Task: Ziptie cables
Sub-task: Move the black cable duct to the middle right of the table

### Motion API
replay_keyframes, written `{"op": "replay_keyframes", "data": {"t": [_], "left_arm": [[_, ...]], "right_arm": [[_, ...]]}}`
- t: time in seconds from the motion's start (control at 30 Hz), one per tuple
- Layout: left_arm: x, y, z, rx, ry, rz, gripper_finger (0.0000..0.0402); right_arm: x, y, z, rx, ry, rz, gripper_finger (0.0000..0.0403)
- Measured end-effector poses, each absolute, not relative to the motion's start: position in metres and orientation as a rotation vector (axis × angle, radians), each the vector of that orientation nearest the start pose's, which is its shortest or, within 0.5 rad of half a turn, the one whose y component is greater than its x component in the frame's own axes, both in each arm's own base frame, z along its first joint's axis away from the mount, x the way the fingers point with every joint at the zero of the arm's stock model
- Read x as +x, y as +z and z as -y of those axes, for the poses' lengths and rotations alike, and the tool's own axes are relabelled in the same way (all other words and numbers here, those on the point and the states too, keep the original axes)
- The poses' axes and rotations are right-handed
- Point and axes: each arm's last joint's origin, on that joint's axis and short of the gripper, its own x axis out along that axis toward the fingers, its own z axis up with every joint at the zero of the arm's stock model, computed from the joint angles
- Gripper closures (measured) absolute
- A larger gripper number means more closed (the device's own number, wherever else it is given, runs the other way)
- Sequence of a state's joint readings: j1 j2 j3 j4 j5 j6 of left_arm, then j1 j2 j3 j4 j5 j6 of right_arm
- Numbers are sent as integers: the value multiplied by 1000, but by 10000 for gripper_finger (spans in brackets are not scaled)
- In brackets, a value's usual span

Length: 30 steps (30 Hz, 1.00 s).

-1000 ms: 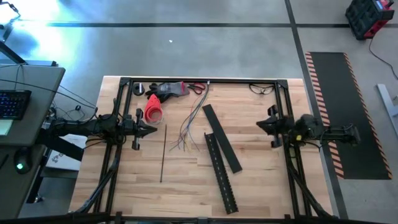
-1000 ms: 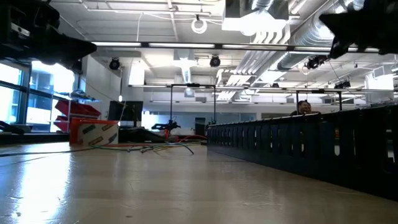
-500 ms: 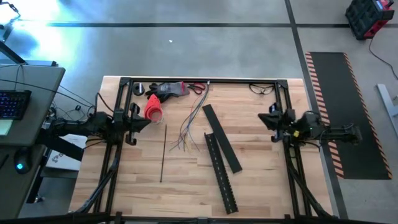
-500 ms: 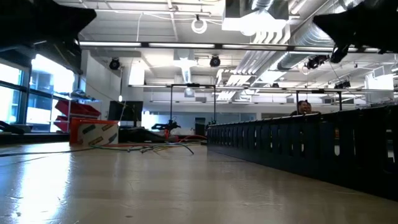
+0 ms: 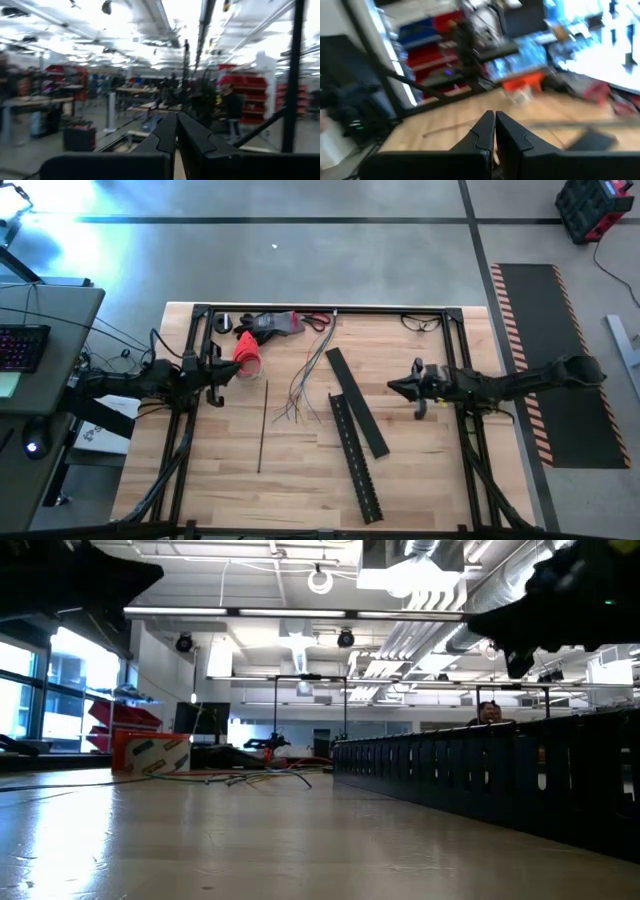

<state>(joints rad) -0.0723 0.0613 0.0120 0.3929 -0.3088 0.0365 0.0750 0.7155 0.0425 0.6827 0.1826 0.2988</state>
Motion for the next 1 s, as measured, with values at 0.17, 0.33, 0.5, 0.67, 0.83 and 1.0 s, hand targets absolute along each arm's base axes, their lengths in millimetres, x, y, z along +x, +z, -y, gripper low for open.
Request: {"op": "replay_keyframes", "data": {"t": [0.17, 0.33, 0.5, 0.67, 0.83, 1.0], "left_arm": [[101, 194, -4, -52, 310, 260, 401], [107, 187, -3, -71, 315, 192, 401], [112, 182, -3, -82, 329, 136, 401], [116, 178, -3, -73, 331, 101, 401], [117, 177, -3, -70, 332, 90, 401], [118, 177, -3, -68, 331, 81, 401]], "right_arm": [[185, 184, -10, 309, -150, -179, 381], [239, 201, -17, 305, -226, -510, 309], [288, 201, -22, 401, -351, -750, 229], [328, 189, -31, 420, -464, -849, 188], [345, 170, -31, 352, -686, -1012, 184], [351, 157, -36, 349, -759, -1069, 196]]}}
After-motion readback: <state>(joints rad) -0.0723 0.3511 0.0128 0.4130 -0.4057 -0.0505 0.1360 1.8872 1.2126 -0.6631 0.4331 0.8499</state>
